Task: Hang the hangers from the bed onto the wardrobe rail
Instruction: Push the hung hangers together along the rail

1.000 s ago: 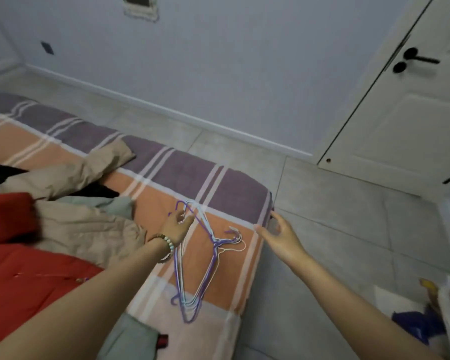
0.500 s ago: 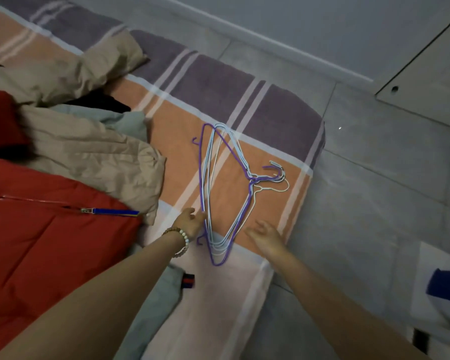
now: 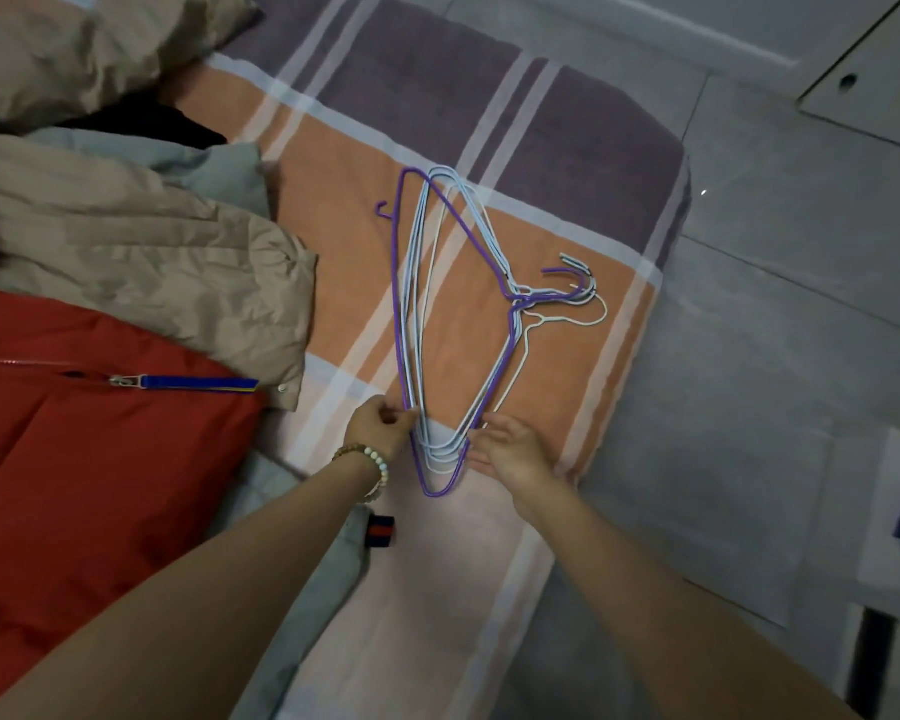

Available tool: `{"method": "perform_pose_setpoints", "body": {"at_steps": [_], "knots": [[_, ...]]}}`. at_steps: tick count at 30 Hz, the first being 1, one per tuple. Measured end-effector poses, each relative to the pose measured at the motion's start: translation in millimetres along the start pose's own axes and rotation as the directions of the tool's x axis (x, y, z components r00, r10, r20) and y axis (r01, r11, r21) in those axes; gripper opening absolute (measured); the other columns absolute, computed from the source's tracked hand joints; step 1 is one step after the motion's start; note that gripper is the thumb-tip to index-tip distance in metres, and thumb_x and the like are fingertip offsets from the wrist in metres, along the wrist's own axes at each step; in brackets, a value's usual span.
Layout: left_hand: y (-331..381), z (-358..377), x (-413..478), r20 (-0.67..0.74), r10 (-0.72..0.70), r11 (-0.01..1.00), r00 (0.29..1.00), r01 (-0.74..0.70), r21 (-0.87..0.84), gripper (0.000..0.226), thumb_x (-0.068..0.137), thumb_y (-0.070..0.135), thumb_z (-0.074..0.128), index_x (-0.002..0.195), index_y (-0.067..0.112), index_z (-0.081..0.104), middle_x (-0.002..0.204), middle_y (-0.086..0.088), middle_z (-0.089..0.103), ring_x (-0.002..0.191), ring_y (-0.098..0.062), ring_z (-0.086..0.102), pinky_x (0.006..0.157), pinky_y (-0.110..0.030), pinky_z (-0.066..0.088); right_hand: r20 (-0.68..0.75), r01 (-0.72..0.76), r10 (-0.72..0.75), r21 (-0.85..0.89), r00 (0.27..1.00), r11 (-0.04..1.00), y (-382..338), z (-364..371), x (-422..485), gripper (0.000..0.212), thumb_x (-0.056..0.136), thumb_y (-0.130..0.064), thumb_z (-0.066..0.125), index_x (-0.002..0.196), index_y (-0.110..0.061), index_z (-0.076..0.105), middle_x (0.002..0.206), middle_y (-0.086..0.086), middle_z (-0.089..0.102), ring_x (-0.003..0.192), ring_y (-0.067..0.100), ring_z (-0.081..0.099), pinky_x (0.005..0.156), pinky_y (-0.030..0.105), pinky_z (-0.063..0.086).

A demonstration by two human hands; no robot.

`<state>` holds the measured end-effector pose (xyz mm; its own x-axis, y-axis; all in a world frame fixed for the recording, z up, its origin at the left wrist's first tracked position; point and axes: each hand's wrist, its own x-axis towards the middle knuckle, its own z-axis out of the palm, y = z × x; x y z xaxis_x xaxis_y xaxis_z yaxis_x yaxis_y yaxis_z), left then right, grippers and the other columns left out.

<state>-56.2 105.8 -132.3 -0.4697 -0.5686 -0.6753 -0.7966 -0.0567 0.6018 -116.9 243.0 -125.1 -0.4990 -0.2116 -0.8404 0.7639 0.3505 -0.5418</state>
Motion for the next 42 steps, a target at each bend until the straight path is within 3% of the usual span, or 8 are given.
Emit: {"method": "perform_pose_setpoints", "body": {"at_steps": [5,11,14,17,24,31,37,42], "knots": [[-3.8,1.7,-9.7,-0.054,0.104,0.991,0.993,-0.108,-0.078,0.012,0.085,0.013,0.062,0.086,0.002,0.058,0.074,-0.009,0.054,0.065,-0.019,0.049,0.068,-0.029,0.047,-0.041,0.06,-0.06,0.001,0.997,0.998,0.8,2.1,-4.4,0.035,0.087,0.007,0.055,0.121,0.0,0.051,0.075,0.003,0.054,0.061,0.014,0.053,0.044,0.013,0.048],[20.7,0.9,-28.5,-0.122,0.21,0.959,0.97,-0.229,-0.167,0.004,0.087,0.011,0.06,0.084,0.008,0.058,0.075,-0.005,0.054,0.069,-0.018,0.056,0.072,-0.038,0.049,0.048,0.107,-0.109,0.028,0.993,0.994,-23.8,-11.4,-32.8,0.025,0.087,0.002,0.059,0.108,-0.01,0.054,0.076,-0.001,0.058,0.061,0.009,0.056,0.054,0.017,0.045],[57.7,1.6,-43.2,-0.143,0.284,0.925,0.948,-0.31,-0.22,0.011,0.089,0.012,0.056,0.096,0.004,0.058,0.079,-0.006,0.059,0.058,-0.004,0.059,0.061,-0.023,0.05,0.052,0.199,-0.203,0.073,0.978,0.977,-55.9,-25.8,-55.0,0.024,0.083,-0.001,0.065,0.099,-0.012,0.051,0.078,0.003,0.061,0.052,0.004,0.061,0.047,0.013,0.046],[111.4,3.2,-64.2,-0.15,0.354,0.881,0.923,-0.383,-0.278,0.014,0.092,0.016,0.052,0.101,0.007,0.058,0.083,-0.004,0.063,0.063,-0.014,0.058,0.053,-0.013,0.047,0.053,0.34,-0.345,0.081,0.937,0.937,-95.8,-47.6,-85.1,0.022,0.083,-0.002,0.066,0.098,-0.01,0.053,0.079,0.005,0.063,0.052,-0.001,0.062,0.049,0.014,0.048],[255.1,28.3,-145.5,0.137,0.514,0.847,0.847,-0.475,-0.24,0.037,0.097,0.035,0.035,0.105,0.011,0.062,0.105,-0.003,0.063,0.102,-0.021,0.057,0.089,-0.033,0.043,-0.006,0.601,-0.605,0.129,0.796,0.789,-186.0,-128.2,-192.9,0.023,0.081,0.004,0.064,0.087,-0.013,0.049,0.079,0.012,0.059,0.056,0.006,0.064,0.054,0.018,0.052],[370.3,63.5,-274.7,0.654,0.565,0.79,0.503,-0.558,-0.254,0.05,0.096,0.05,0.024,0.113,0.022,0.062,0.115,0.003,0.063,0.112,-0.014,0.058,0.106,-0.032,0.038,-0.217,0.778,-0.749,0.12,0.626,0.616,-244.9,-234.4,-336.2,0.022,0.081,0.002,0.064,0.085,-0.011,0.047,0.079,0.017,0.069,0.063,0.013,0.069,0.059,0.018,0.054],[435.6,97.3,-428.6,0.79,0.574,0.681,0.216,-0.661,-0.314,0.056,0.095,0.048,0.024,0.087,0.017,0.07,0.094,-0.001,0.075,0.093,-0.016,0.069,0.088,-0.031,0.051,-0.56,0.904,-0.746,0.013,0.36,0.427,-243.1,-328.4,-467.2,0.022,0.079,0.0,0.068,0.083,-0.01,0.049,0.075,0.016,0.068,0.056,0.015,0.067,0.055,0.019,0.052],[465.0,136.3,-556.9,0.786,0.615,0.539,-0.056,-0.698,-0.472,0.045,0.097,0.036,0.026,0.07,0.009,0.05,0.076,-0.006,0.074,0.075,-0.02,0.07,0.066,-0.028,0.056,-0.722,0.951,-0.674,-0.072,0.159,0.301,-215.1,-396.3,-572.3,0.022,0.079,0.0,0.067,0.083,-0.011,0.048,0.071,0.01,0.068,0.051,0.012,0.064,0.051,0.018,0.051]]}}
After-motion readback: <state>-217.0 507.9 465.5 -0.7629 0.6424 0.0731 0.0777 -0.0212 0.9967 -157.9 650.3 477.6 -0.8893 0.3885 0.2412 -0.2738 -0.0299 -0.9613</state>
